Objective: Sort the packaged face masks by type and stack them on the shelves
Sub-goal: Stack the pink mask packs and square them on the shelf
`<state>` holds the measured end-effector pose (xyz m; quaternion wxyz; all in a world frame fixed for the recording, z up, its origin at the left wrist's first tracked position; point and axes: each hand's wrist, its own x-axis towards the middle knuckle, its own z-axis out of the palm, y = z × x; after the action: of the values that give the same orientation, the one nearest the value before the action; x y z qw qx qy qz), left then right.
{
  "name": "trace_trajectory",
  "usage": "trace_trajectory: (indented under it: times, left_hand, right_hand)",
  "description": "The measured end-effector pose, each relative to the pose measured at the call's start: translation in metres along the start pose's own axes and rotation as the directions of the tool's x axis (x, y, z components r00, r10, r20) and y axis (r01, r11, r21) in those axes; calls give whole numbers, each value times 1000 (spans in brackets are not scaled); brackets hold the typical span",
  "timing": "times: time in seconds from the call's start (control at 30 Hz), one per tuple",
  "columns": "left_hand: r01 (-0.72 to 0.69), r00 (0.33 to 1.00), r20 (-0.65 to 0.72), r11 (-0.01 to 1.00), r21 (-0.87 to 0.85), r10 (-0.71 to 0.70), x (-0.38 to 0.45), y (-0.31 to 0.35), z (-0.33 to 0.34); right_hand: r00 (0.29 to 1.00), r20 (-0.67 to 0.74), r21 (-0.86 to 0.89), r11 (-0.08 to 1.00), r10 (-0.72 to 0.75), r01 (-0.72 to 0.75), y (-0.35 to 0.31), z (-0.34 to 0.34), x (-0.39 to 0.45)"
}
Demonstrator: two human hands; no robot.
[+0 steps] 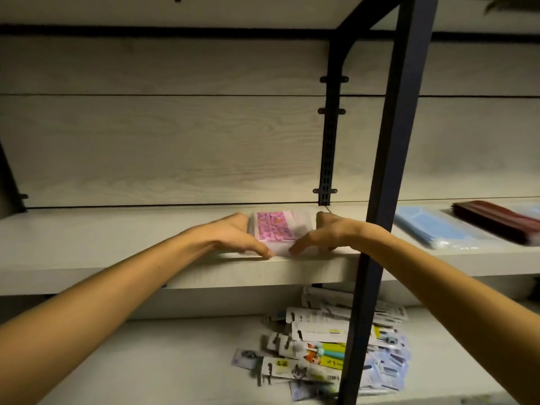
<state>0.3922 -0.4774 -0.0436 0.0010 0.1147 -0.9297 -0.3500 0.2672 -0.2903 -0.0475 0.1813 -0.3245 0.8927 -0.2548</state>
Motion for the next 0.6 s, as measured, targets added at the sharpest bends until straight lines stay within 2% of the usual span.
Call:
trace_trajectory:
  times: [0.1,0.2,0.27,0.43,0.53,0.6]
  left_hand:
    - [-1,1000,-16,1000,4,1,5,-4,5]
    - [26,999,-39,999,-25,-27,10,0,6]
    - [29,999,-30,999,-35,-30,13,-1,6]
    - [0,998,-68,997,78,5,13,-1,9]
    - [28,999,43,997,67,-31,18,2,-1]
    - [83,995,55,995,61,-87,27,7,-9]
  right_hand:
    - [1000,-9,-116,993,17,-18,-2,3,-1]
    - [1000,-26,-57,998,1,-2,-2,0,0]
    - [1000,-28,-84,996,6,-8,1,-1,3]
    - [999,-39,-172,985,-14,7,4,0,11]
    - [996,76,-28,999,35,-33,-3,-8,12]
    - [993,99,68,995,69,-76,-9,-11,16]
